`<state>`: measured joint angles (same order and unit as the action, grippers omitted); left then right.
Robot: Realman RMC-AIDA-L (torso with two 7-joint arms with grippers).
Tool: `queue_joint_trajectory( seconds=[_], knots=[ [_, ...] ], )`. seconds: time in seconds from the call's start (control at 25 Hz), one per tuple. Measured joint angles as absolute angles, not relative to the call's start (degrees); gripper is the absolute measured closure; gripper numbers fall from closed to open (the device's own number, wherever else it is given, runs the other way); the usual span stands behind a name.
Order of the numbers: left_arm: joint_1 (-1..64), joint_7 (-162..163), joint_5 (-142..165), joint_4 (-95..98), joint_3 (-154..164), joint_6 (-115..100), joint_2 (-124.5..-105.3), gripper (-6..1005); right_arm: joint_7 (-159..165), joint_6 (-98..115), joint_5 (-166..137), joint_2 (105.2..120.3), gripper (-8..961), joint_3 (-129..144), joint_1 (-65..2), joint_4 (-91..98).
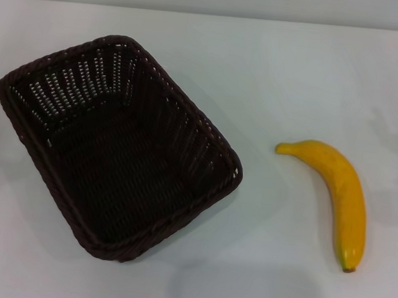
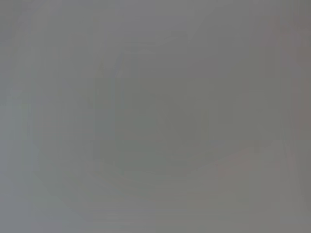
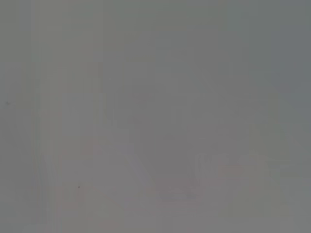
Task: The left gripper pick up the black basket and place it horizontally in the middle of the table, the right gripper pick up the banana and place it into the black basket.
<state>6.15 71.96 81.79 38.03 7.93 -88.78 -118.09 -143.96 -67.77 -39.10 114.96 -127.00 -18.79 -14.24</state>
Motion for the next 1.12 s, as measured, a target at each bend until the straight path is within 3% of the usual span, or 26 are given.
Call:
queue_joint_trajectory(
  seconds=[0.16, 0.32, 0.8, 1.12],
  knots=[
    [6.16, 77.18, 83.13, 42.4, 8.0, -88.77, -117.49, 157, -144.1, -67.7, -39.1, 114.96, 112, -127.0, -18.83, -14.24],
    [7.47, 89.71, 89.17, 50.88, 8.08, -88.14, -114.75, 157, -144.13, -67.64, -39.1, 114.96, 112, -127.0, -19.06, -14.24],
    [17.35, 111.94, 115.78, 60.65, 17.15, -88.45, -103.75, 156, -144.23, -67.51, -39.11, 114.96, 112, -127.01, -19.16, -14.23],
    [24.47, 114.52, 118.7, 60.1, 26.8, -88.53, -99.99, 163, -144.23, -67.51, -38.5, 115.01, 112, -127.09, -19.25, -14.57]
  ],
)
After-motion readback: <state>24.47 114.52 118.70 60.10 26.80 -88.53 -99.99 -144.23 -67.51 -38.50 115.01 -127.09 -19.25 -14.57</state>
